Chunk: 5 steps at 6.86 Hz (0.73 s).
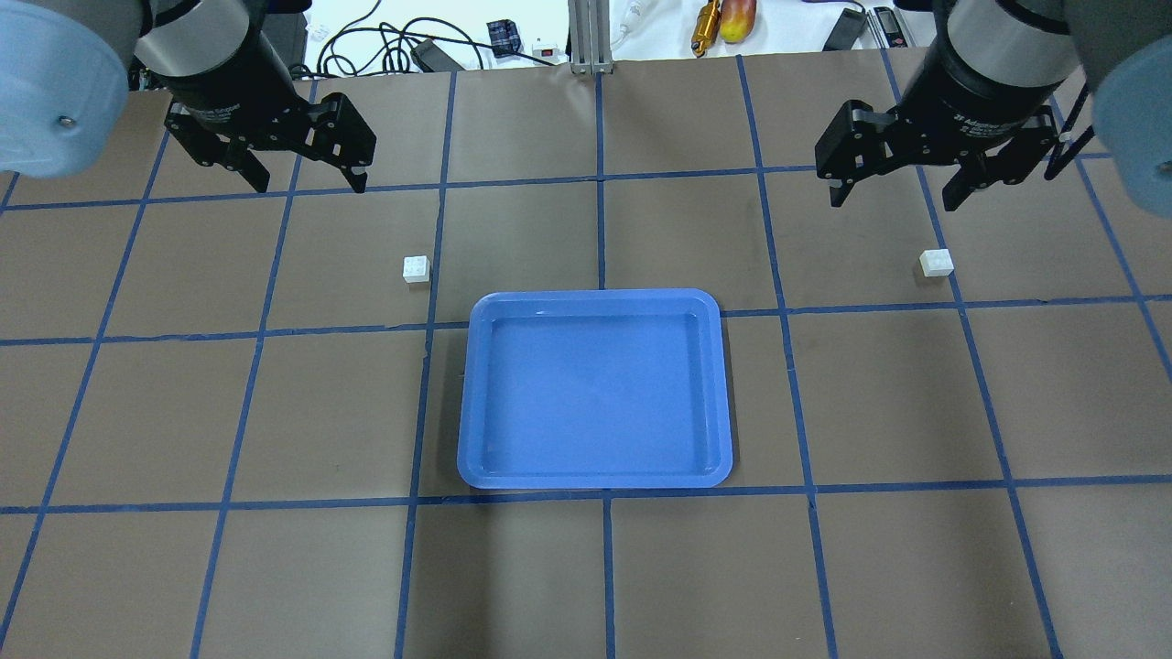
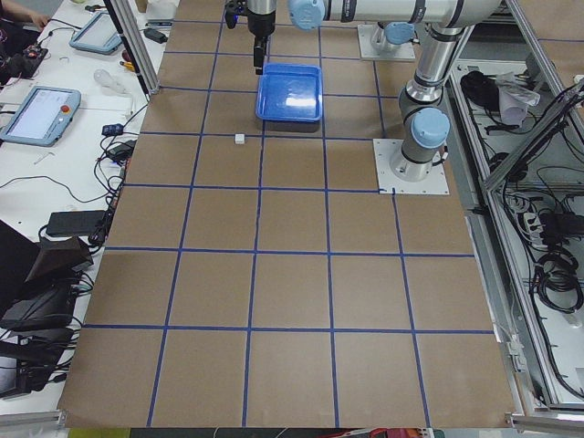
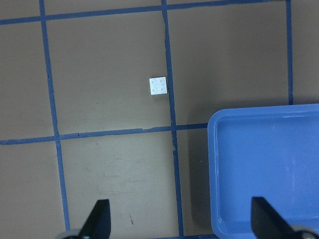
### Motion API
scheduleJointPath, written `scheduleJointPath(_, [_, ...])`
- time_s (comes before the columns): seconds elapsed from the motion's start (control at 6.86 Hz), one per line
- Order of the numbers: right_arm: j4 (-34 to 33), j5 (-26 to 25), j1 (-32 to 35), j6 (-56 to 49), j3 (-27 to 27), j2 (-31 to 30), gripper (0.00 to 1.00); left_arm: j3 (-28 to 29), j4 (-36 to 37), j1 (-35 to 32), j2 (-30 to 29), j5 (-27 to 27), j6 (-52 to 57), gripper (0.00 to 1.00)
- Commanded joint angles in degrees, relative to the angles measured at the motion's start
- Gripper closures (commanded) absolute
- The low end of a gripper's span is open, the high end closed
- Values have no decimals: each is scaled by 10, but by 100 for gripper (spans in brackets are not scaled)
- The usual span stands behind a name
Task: Assemble white blocks and place on blue tray
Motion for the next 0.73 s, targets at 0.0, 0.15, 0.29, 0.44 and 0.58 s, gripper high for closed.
scheduleJointPath(0.0, [0,0,0,0,0,0,0,0,-1,-3,-1,0,0,0])
scheduleJointPath(0.15, [0,0,0,0,-1,0,0,0,-1,-3,-2,0,0,0])
scheduleJointPath(0.29, [0,0,0,0,-1,0,0,-2,-1,-2,-3,2,0,0])
scheduleJointPath(0.44, [1,0,0,-1,-1,0,0,2,1,6,-17,-5,2,0])
scheduleJointPath(0.58, [-2,-1,-1,-1,3,1,0,-6,17,7,-48,-6,5,0])
